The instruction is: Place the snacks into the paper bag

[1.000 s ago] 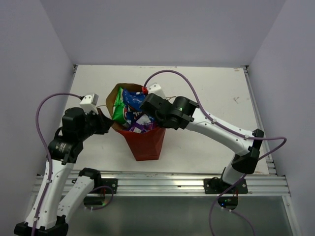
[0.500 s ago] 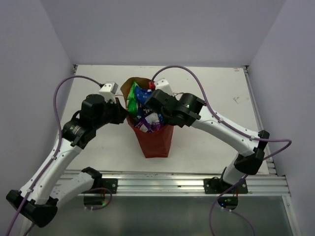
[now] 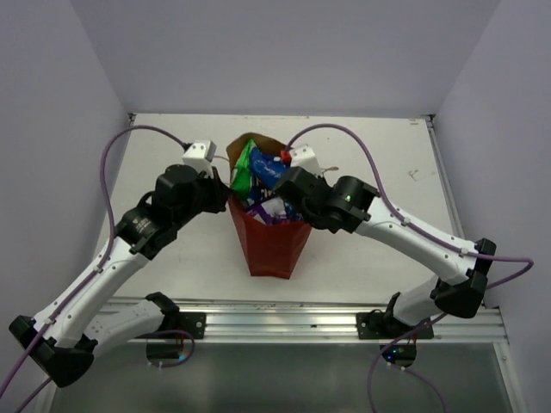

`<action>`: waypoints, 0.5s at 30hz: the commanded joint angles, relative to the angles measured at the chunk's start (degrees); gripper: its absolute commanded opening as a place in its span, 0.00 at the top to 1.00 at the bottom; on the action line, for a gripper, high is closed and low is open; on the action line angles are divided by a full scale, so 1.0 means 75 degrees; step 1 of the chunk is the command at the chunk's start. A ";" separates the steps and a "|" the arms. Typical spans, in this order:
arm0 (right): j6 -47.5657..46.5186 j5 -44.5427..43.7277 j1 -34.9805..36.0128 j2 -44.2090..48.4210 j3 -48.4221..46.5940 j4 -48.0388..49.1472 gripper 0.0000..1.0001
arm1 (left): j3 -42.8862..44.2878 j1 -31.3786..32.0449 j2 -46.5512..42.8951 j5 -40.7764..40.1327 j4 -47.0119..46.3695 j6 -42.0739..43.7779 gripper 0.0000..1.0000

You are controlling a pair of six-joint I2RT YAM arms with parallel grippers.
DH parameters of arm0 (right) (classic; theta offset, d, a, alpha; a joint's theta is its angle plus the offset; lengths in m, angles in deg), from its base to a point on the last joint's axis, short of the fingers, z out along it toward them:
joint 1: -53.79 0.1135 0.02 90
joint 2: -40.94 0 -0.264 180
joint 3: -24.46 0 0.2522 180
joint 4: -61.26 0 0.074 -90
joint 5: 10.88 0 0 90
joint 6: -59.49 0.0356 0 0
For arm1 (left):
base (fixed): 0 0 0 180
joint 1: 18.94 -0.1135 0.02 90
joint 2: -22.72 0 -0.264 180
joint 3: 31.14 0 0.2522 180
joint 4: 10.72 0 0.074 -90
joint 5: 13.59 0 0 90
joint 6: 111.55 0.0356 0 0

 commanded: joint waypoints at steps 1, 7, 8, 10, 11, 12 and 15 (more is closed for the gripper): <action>0.0448 0.0299 -0.0283 0.0806 0.2170 0.1389 1.00 | -0.1579 0.0140 -0.0615 0.0116 -0.1180 -0.0352 1.00; 0.0450 0.0699 -0.0448 0.0890 0.2848 0.1731 1.00 | -0.2228 0.0374 -0.0875 -0.0130 -0.1053 -0.0343 1.00; 0.0426 0.0699 -0.0448 0.0855 0.2812 0.1766 1.00 | -0.2100 0.0387 -0.0852 -0.0107 -0.1041 -0.0307 1.00; 0.0391 0.0711 -0.0448 0.0761 0.2696 0.1778 1.00 | -0.1958 0.0410 -0.0723 -0.0036 -0.1053 -0.0272 1.00; 0.0379 0.0699 -0.0448 0.0737 0.2648 0.1789 1.00 | -0.1842 0.0422 -0.0700 -0.0036 -0.1053 -0.0295 1.00; 0.0367 0.0710 -0.0448 0.0714 0.2590 0.1801 1.00 | -0.1794 0.0468 -0.0665 -0.0071 -0.1076 -0.0295 1.00; 0.0286 0.0652 -0.0436 0.0620 0.2239 0.1754 1.00 | -0.1431 0.0632 -0.0536 -0.0258 -0.1053 -0.0365 1.00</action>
